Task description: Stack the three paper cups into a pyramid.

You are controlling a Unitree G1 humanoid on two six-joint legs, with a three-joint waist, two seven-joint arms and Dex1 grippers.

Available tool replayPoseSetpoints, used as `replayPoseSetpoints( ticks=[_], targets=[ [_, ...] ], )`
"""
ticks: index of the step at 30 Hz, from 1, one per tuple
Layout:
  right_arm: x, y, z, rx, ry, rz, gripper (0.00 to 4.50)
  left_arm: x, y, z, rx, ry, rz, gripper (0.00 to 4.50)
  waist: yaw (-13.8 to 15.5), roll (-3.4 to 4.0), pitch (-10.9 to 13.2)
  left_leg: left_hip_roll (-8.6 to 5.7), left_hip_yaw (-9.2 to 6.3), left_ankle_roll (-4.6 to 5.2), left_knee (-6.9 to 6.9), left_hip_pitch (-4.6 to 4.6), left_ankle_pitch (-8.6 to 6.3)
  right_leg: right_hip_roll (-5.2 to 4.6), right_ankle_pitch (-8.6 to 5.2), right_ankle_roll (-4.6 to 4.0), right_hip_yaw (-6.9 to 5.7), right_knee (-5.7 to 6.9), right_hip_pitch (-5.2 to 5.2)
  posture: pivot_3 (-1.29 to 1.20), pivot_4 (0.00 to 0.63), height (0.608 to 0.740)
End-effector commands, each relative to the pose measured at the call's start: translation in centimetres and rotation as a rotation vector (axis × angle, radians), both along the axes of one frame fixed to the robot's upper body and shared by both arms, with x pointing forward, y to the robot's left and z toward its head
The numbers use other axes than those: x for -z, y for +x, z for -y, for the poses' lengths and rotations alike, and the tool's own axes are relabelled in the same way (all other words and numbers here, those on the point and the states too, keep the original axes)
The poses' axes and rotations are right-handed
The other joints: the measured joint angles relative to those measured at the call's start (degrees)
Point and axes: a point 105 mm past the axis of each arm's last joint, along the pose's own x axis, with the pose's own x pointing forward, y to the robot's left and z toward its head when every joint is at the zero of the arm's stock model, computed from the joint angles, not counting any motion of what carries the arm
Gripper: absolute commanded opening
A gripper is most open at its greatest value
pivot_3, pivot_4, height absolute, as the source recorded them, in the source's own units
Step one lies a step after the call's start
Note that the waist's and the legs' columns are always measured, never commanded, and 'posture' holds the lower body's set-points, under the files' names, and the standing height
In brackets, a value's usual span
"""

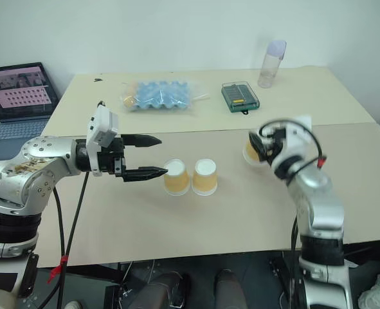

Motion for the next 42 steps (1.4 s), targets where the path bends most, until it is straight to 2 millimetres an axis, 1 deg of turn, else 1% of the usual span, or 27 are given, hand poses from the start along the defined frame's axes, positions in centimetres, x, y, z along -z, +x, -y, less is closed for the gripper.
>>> replayPoseSetpoints(
  ticks=[1,3,5,7,9,12,16,21,28,33,36,42],
  targets=[
    [-3.8,-3.6,-5.7,-0.410,-0.099,0.041,2.67,-0.8,-0.3,0.2,0.016,-0.005,0.038,4.50,-0.10,-0.03,-0.02,0.08,-0.02,0.00,-0.07,0.01,0.00,0.06,-0.01,0.00,-0.02,-0.03,0.01,0.00,0.150,0.740],
    [-4.3,-4.1,-6.3,-0.491,-0.098,0.017,2.67,-0.7,-0.3,0.2,0.018,-0.005,0.037,4.50,0.04,-0.22,-0.11,0.31,-0.05,-0.08,-0.08,0.02,-0.04,0.26,-0.01,-0.02,-0.10,-0.15,0.05,0.00,0.150,0.740],
    [-5.1,-5.0,-8.1,-0.647,-0.130,-0.013,2.67,-0.5,-0.4,0.0,0.018,0.010,0.033,4.50,0.09,-0.24,-0.10,0.40,-0.11,-0.15,-0.04,0.05,-0.11,0.28,-0.02,-0.05,-0.33,-0.18,0.06,0.00,0.150,0.740],
    [-5.8,-5.9,-9.7,-0.778,-0.147,-0.040,2.67,-0.4,-0.4,-0.3,0.016,0.020,0.032,4.50,-0.02,-0.20,-0.05,0.33,0.03,-0.07,0.00,-0.10,-0.16,0.19,0.04,-0.15,-0.25,-0.19,-0.01,0.00,0.150,0.740],
    [-6.2,-6.3,-10.7,-0.857,-0.147,-0.059,2.67,-0.5,-0.3,-0.4,0.014,0.020,0.032,4.50,-0.19,-0.20,-0.04,0.34,0.05,0.07,0.10,-0.16,-0.25,0.21,0.07,-0.19,-0.25,-0.17,-0.06,0.00,0.150,0.740],
    [-5.5,-6.1,-12.1,-0.914,-0.202,-0.088,2.67,-0.6,-0.3,-0.5,0.009,0.022,0.034,4.50,-0.37,-0.20,-0.05,0.38,0.04,0.13,0.11,-0.13,-0.30,0.23,0.08,-0.20,-0.28,-0.16,-0.04,0.00,0.150,0.740],
    [-4.5,-6.1,-13.2,-0.958,-0.220,-0.115,2.67,-0.6,-0.4,-0.6,0.002,0.028,0.034,4.50,-0.37,-0.20,-0.04,0.38,0.04,0.15,0.14,-0.04,-0.32,0.23,0.09,-0.22,-0.28,-0.14,-0.05,0.00,0.150,0.740],
    [-3.3,-5.5,-13.7,-0.959,-0.255,-0.124,2.67,-0.7,-0.5,-0.7,-0.002,0.029,0.033,4.50,-0.34,-0.20,-0.04,0.38,0.04,0.03,0.15,-0.05,-0.25,0.25,0.11,-0.25,-0.29,-0.14,-0.16,0.00,0.150,0.740],
    [-2.7,-4.0,-13.6,-0.936,-0.282,-0.121,2.67,-0.8,-0.5,-0.8,-0.005,0.033,0.034,4.50,-0.43,-0.20,-0.04,0.38,0.05,-0.01,0.14,-0.04,-0.23,0.28,0.13,-0.28,-0.28,-0.08,-0.16,0.00,0.150,0.740],
    [-1.9,-3.5,-13.6,-0.933,-0.301,-0.129,2.67,-0.8,-0.6,-0.8,-0.004,0.034,0.031,4.50,-0.43,-0.20,-0.04,0.38,0.05,-0.06,0.14,-0.03,-0.20,0.29,0.13,-0.28,-0.28,-0.09,-0.20,0.00,0.150,0.740],
    [-1.6,-3.4,-13.6,-0.936,-0.307,-0.136,2.67,-0.7,-0.7,-0.8,-0.005,0.037,0.030,4.50,-0.43,-0.20,-0.04,0.38,0.05,-0.22,0.14,-0.04,-0.11,0.29,0.13,-0.29,-0.28,-0.09,-0.22,0.00,0.150,0.740],
    [-1.0,-3.5,-13.8,-0.946,-0.319,-0.146,2.67,-0.7,-0.8,-0.9,-0.009,0.039,0.028,4.50,-0.44,-0.20,-0.04,0.38,0.05,-0.21,0.14,-0.05,-0.12,0.29,0.13,-0.29,-0.27,-0.08,-0.23,0.00,0.150,0.740]
  ],
)
